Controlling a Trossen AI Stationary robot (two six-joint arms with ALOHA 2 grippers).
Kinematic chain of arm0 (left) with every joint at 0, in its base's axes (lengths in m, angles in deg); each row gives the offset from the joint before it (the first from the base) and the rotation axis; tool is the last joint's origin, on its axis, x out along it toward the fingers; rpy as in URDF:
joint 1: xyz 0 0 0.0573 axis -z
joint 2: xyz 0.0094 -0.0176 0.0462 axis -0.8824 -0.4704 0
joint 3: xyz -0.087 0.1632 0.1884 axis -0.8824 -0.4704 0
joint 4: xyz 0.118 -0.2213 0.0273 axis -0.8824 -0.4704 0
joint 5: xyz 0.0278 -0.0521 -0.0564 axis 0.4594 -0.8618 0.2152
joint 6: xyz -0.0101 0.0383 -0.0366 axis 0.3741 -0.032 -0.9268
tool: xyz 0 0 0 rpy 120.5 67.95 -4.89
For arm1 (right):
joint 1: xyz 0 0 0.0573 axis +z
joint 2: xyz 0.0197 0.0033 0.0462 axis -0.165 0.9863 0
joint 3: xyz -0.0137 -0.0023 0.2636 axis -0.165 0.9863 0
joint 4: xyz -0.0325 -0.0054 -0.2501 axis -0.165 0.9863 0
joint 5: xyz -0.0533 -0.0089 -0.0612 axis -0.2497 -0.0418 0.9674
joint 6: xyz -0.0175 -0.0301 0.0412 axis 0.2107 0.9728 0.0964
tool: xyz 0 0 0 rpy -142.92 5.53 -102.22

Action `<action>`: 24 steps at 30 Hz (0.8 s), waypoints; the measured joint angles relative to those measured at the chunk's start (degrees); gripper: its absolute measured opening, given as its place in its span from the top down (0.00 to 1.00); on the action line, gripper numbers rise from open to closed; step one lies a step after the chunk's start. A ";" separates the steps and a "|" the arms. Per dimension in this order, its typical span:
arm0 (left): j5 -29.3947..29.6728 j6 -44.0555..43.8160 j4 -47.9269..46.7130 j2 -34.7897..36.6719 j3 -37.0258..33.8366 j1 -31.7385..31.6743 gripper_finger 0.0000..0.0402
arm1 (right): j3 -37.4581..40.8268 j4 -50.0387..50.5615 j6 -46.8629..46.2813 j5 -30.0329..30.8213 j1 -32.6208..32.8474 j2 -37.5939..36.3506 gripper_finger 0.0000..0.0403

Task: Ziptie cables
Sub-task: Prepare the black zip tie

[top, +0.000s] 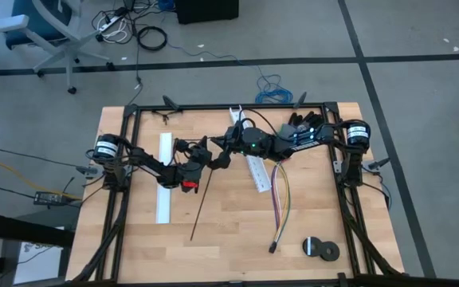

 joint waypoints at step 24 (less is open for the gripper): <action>-4.72 -1.15 0.55 0.07 0.94 0.02 0.99 | 0.02 -3.09 1.17 2.16 -0.96 0.00 0.77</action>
